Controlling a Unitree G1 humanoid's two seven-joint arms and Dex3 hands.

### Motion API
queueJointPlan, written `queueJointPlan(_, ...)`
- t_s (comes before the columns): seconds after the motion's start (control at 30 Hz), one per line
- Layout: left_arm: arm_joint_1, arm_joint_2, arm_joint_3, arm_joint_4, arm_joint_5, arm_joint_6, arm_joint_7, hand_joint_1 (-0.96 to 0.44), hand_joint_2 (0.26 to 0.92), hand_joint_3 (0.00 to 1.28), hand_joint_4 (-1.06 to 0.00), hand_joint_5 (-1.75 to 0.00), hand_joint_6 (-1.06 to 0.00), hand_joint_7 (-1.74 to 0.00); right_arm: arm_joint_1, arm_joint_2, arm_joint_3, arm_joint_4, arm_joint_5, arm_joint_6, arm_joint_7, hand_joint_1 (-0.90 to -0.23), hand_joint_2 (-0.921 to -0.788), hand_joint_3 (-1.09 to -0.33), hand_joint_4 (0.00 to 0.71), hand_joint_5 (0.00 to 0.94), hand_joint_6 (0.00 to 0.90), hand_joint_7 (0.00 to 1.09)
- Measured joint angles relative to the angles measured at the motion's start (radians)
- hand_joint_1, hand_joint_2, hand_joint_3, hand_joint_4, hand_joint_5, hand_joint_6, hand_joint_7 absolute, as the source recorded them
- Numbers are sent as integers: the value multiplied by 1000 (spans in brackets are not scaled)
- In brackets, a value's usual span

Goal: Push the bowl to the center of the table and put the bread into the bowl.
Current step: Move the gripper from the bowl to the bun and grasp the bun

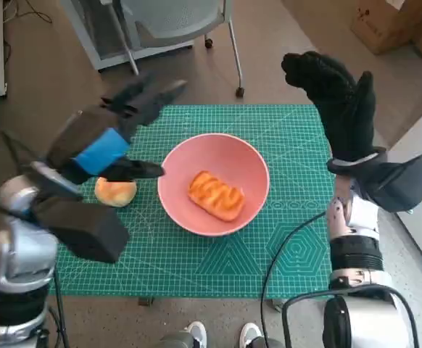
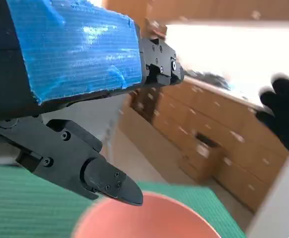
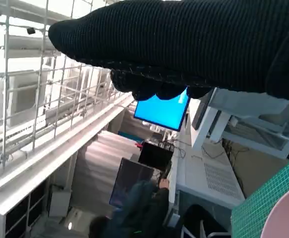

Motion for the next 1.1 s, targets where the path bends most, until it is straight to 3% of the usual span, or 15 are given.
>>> queueJointPlan(0.3,64,80,79,-69,-28,67,-60,-221,718,0,-104,0,-245,-104,-25,1,-13,43,1,-12,29,-606,-921,-519,245,0,367,0)
queueJointPlan(0.6,149,111,95,-85,-24,131,-72,-137,715,1,-89,0,-246,-85,-39,0,-26,80,6,-15,50,-595,-921,-516,247,1,366,1)
queueJointPlan(0.83,173,106,52,-51,-19,187,-71,-118,724,5,-73,0,-240,-59,-55,1,-33,100,6,-15,55,-599,-921,-514,243,0,366,1)
queueJointPlan(1.1,156,100,-55,114,23,221,-70,-153,736,8,-50,0,-221,-30,-66,-2,-39,107,6,-17,61,-588,-921,-512,238,0,354,0)
